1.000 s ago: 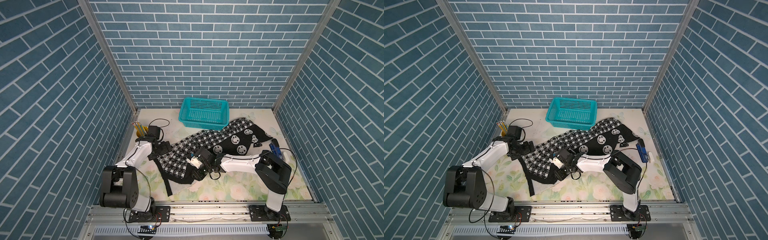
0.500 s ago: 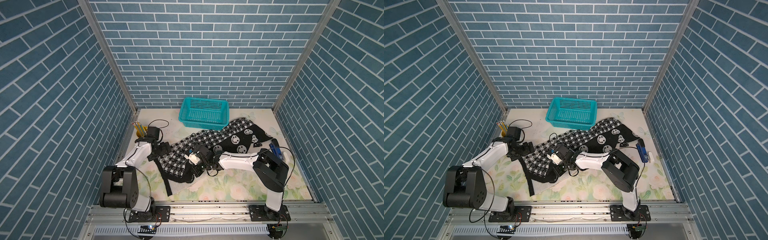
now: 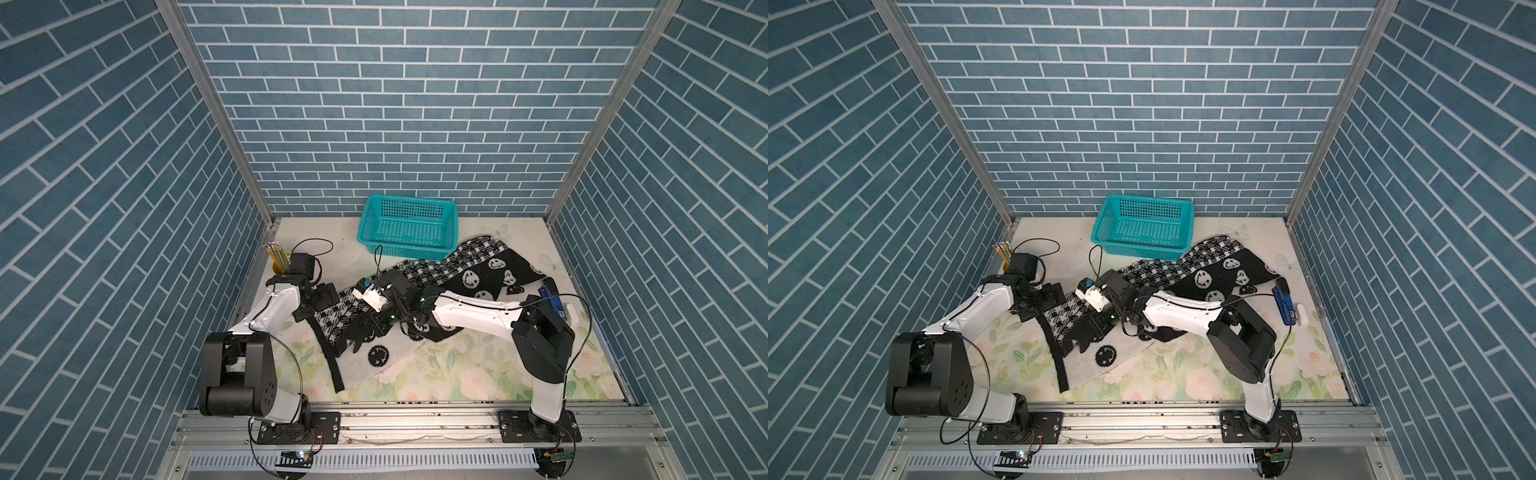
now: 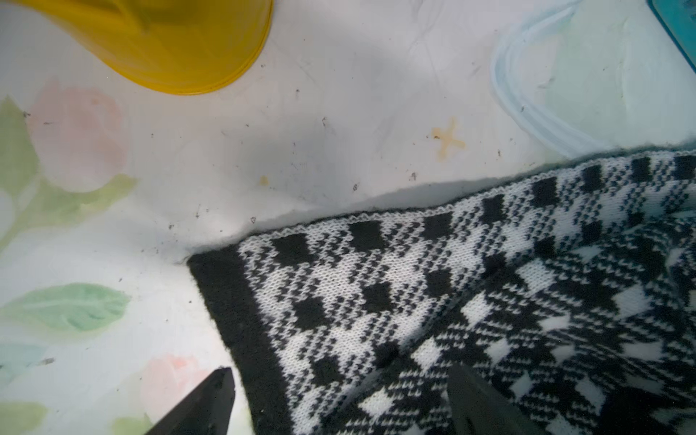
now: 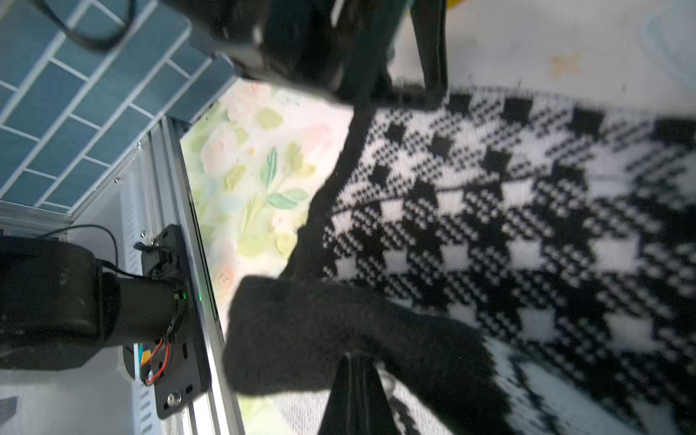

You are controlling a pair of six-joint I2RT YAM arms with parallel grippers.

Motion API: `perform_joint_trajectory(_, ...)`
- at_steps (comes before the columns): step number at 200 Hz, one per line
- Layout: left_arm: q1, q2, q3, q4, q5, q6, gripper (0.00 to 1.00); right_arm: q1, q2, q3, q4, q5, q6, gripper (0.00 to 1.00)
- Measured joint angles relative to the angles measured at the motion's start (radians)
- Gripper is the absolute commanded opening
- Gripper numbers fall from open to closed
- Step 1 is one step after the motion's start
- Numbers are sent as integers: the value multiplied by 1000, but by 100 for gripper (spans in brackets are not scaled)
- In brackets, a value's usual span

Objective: Roll up the scarf and place it into the basket
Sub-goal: Flatten out the scarf at the center of the board.

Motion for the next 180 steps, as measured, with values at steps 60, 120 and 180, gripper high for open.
perform_joint_trajectory(60,4,-50,-16,47,64,-35,94,-105,204,187,11,-14,-34,0)
perform_joint_trajectory(120,5,-153,-145,114,128,-163,86,-179,207,167,37,48,-31,0)
perform_joint_trajectory(180,5,-109,-229,250,169,-235,83,-197,207,134,58,18,-27,46)
